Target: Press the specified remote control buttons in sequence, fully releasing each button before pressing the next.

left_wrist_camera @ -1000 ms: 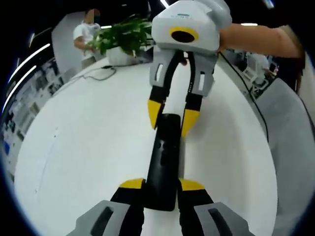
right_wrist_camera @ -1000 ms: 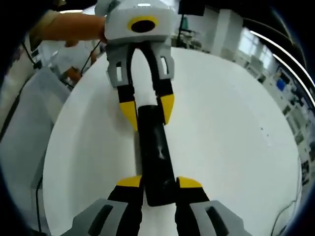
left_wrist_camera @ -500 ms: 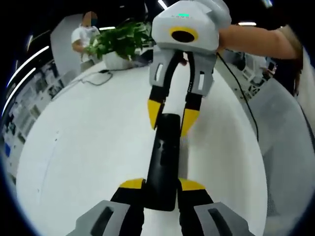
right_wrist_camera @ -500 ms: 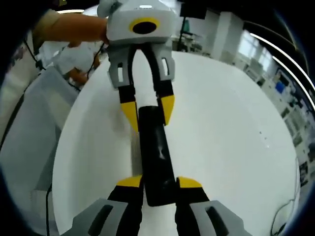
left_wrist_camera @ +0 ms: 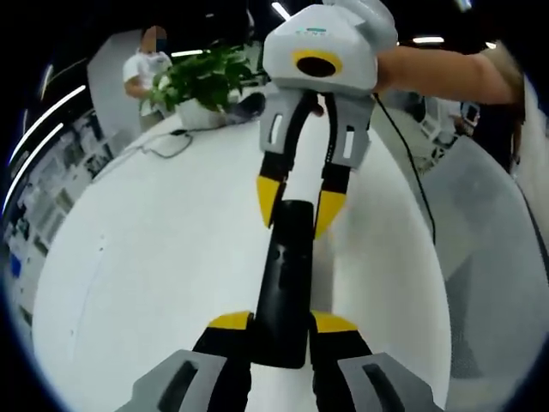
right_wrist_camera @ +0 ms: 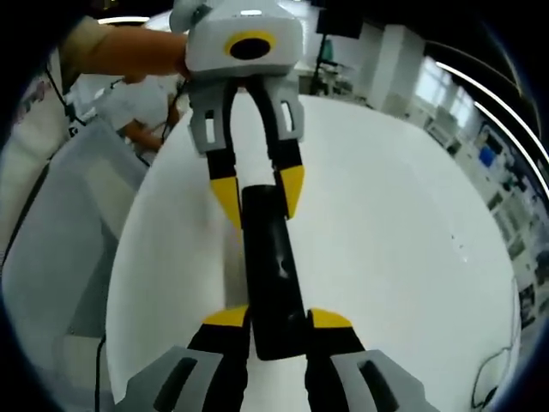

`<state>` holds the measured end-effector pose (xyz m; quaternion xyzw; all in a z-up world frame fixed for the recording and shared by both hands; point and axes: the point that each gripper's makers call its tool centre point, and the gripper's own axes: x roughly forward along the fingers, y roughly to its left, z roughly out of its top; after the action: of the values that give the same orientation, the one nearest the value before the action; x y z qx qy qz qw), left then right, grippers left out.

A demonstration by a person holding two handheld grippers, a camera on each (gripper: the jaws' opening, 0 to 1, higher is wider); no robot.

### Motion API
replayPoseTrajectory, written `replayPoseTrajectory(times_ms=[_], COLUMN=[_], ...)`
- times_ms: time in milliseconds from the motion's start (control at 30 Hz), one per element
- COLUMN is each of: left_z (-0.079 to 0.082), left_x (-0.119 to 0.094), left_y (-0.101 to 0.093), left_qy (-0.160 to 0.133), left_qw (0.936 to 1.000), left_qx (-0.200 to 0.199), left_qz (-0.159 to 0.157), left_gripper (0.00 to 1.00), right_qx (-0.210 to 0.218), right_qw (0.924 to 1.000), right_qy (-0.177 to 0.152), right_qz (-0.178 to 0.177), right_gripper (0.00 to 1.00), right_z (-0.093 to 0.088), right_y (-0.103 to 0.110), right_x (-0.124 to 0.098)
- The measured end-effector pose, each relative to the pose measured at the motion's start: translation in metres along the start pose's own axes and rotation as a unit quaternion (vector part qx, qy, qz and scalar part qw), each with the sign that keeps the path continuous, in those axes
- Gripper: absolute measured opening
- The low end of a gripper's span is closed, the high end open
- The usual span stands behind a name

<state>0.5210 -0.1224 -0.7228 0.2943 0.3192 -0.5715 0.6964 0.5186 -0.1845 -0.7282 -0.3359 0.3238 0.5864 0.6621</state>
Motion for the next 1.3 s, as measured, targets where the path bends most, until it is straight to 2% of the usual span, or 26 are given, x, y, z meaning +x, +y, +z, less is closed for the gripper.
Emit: replayPoseTrajectory(times_ms=[500,1300], left_z=[0.002,-0.018], left_x=[-0.010,-0.004], left_y=[-0.023,-0.071], left_qy=[-0.007,-0.015], left_qw=[1.0000,0.9996], left_qx=[0.000,-0.020], left_qz=[0.001,-0.014], left_gripper=[0.24,0.24], right_qx=[-0.001,0.004], right_qw=[1.0000,0.9998], right_qy=[-0.006,-0.006], right_qz=[-0.001,0.020], right_gripper=[0.22,0.22], right_z=[0.002,-0.006], right_y=[0.024,0.072], right_x=[-0.008,0.004])
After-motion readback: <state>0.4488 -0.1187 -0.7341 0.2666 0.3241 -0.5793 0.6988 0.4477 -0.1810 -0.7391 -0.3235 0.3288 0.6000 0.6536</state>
